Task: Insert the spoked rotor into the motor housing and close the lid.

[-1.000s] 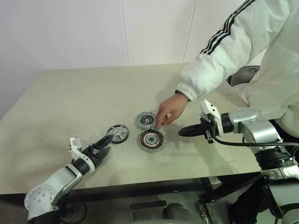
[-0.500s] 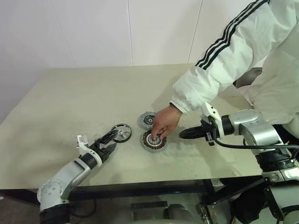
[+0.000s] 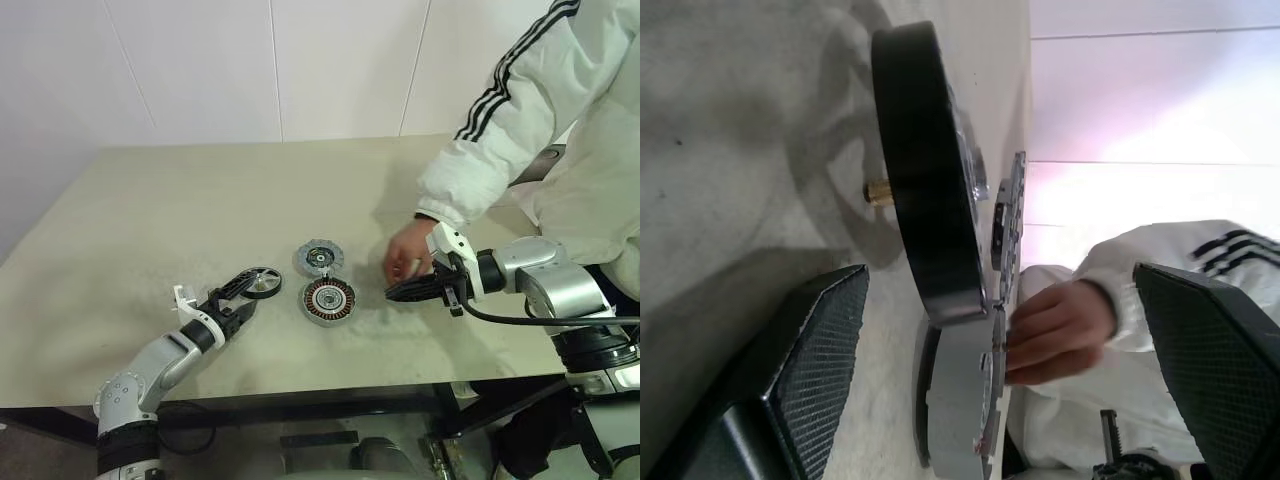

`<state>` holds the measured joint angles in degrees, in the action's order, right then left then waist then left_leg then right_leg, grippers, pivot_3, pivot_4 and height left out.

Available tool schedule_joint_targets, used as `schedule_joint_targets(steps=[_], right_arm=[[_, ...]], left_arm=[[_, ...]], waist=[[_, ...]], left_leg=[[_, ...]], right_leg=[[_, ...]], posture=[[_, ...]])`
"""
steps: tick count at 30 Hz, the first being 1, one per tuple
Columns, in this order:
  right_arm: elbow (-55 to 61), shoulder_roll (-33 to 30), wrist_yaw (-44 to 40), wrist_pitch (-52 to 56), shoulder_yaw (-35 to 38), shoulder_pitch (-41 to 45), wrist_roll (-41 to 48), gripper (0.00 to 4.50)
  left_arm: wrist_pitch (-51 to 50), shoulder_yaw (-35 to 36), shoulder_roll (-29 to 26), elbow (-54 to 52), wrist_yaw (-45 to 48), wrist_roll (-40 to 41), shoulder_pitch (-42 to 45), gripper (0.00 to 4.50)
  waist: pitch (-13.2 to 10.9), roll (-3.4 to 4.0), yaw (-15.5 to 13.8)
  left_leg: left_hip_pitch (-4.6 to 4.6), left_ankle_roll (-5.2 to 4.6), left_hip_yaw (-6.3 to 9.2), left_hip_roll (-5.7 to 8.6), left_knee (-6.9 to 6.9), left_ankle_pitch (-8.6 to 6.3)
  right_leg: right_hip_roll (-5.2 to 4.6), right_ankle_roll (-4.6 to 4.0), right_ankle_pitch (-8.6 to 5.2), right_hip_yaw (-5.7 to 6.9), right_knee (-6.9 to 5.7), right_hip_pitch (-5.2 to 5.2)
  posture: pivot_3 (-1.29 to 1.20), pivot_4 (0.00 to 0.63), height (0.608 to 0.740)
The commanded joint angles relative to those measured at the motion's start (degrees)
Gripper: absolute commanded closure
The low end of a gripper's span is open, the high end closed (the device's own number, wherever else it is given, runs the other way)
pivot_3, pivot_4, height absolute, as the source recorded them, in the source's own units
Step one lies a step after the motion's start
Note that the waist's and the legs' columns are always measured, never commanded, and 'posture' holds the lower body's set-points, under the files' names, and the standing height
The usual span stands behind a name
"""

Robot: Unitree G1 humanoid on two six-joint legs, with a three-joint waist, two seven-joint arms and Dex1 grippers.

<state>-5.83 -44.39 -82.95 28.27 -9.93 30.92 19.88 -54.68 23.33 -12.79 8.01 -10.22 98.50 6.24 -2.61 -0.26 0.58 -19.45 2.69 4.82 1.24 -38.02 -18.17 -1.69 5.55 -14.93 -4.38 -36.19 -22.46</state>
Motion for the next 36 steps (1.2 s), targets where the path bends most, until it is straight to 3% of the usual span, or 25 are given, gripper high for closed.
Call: schedule_joint_targets(steps=[1, 11, 31, 36], right_arm=[[2.0, -0.9, 0.2, -0.2, 1.4, 0.4, 0.6, 4.50], [1.6, -0.8, 0.6, -0.5, 1.2, 0.3, 0.4, 4.50], [0.7, -1.2, 0.9, -1.7, 1.1, -0.6, -0.7, 4.50], [-0.1, -0.8, 1.1, -2.1, 0.9, -0.2, -1.1, 4.50]], left_arm=[[0.1, 0.7, -0.1, 1.9, 0.3, -0.2, -0.1, 0.89], [-0.3, 1.1, -0.7, 2.8, -0.1, -0.1, -0.4, 4.17], [-1.6, 1.1, -3.7, 0.6, 4.2, -2.3, -1.0, 4.17], [-1.7, 0.7, -5.0, -1.1, 4.2, -4.5, -2.1, 2.56]], waist=[[0.0, 0.01, 0.1], [0.0, 0.03, 0.1], [0.0, 0.03, 0.2], [0.0, 0.03, 0.3]], left_leg=[[0.01, 0.00, 0.00, 0.00, 0.00, 0.00], [0.02, 0.00, 0.00, -0.01, 0.01, 0.00], [0.02, 0.00, -0.01, -0.02, 0.02, 0.00], [0.00, 0.00, -0.01, -0.02, 0.04, 0.00]], right_leg=[[0.00, 0.00, 0.00, 0.00, 0.00, 0.01], [0.00, 0.00, 0.00, -0.01, 0.00, 0.00], [0.02, -0.01, -0.01, -0.01, 0.00, -0.01], [0.02, -0.01, -0.01, -0.02, 0.02, -0.04]], posture=[[0.00, 0.000, 0.740], [0.00, 0.000, 0.740], [0.00, 0.000, 0.740], [0.00, 0.000, 0.740]])
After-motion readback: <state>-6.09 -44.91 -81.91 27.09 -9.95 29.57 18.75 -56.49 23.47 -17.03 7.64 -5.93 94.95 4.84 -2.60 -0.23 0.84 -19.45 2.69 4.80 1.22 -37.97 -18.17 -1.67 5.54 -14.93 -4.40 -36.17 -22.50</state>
